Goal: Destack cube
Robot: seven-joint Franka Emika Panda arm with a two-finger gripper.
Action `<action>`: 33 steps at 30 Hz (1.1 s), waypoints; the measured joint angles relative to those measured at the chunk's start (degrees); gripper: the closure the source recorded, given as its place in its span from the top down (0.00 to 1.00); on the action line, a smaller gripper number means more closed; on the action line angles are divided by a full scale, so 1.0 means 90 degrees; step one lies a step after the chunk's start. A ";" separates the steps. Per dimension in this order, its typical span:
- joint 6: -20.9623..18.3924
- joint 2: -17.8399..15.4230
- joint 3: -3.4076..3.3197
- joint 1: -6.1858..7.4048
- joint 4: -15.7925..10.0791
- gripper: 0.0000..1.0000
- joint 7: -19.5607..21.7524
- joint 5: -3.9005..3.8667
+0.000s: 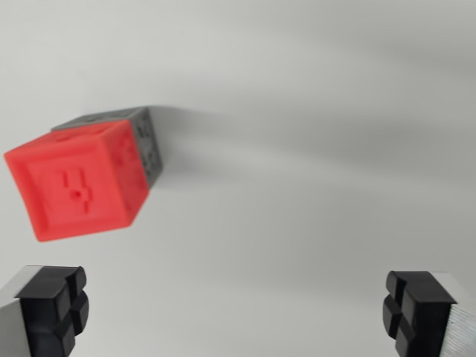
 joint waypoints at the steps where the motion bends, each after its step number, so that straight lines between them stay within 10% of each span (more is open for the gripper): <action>1: 0.0051 0.0021 0.0022 0.0021 -0.0027 1.00 -0.0008 0.0000; 24: 0.1087 0.0671 0.0416 0.0540 -0.0341 1.00 -0.0125 -0.0060; 33: 0.1587 0.1176 0.0370 0.0611 -0.0350 1.00 -0.0108 -0.0150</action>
